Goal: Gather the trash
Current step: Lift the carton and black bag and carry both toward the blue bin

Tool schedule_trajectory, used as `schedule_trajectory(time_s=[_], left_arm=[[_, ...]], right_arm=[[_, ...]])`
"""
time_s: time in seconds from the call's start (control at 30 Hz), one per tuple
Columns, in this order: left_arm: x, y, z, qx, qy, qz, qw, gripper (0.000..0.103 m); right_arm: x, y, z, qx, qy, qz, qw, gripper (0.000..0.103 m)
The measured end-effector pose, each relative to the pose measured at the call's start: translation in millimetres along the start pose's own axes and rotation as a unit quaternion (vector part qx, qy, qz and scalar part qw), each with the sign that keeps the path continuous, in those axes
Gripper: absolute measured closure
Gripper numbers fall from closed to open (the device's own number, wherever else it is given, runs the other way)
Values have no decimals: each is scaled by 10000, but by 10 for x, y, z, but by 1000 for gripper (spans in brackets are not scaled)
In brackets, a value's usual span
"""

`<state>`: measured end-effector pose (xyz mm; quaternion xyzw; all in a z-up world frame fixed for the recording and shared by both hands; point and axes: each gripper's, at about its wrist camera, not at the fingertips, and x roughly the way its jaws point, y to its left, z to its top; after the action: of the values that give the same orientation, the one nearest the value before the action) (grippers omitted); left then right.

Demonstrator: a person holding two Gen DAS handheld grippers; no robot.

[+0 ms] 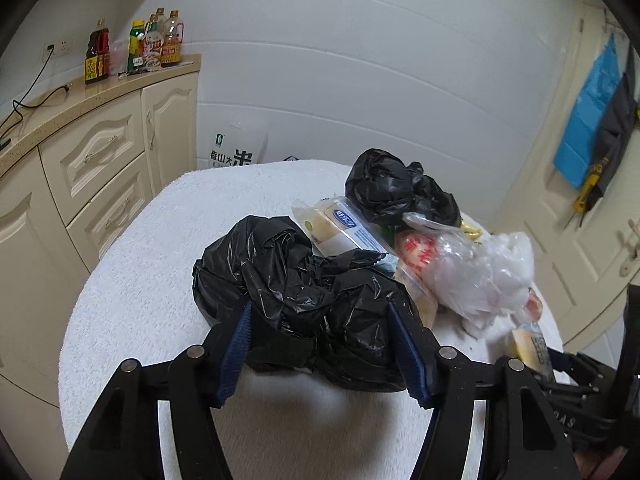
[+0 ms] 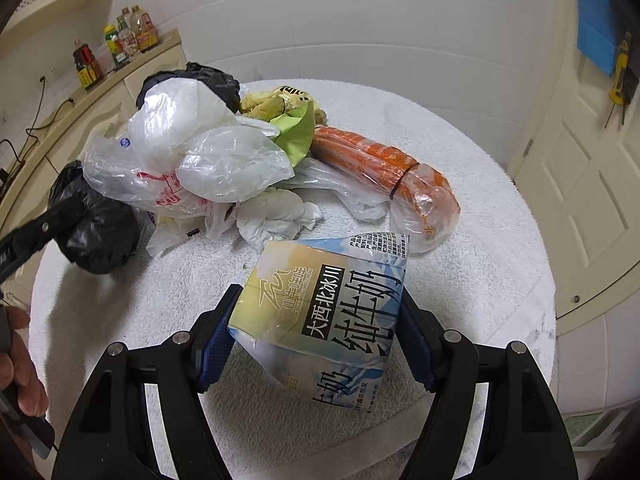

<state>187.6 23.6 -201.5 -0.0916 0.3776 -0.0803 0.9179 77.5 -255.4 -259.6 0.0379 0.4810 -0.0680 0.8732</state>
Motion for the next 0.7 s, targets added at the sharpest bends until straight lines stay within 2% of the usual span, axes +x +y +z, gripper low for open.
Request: schedule_trajectory(time_s=[0.33,0.7], left_arm=[[-470,-88,-186,73,-286,-50,9996,44],[-1406,-551,-207,505,-1171,-129,9917,43]], right_arm=[[-161,-37,-18,105,-183,84,9997,30],[-663,-265,-30,395,-790,334,9955,31]])
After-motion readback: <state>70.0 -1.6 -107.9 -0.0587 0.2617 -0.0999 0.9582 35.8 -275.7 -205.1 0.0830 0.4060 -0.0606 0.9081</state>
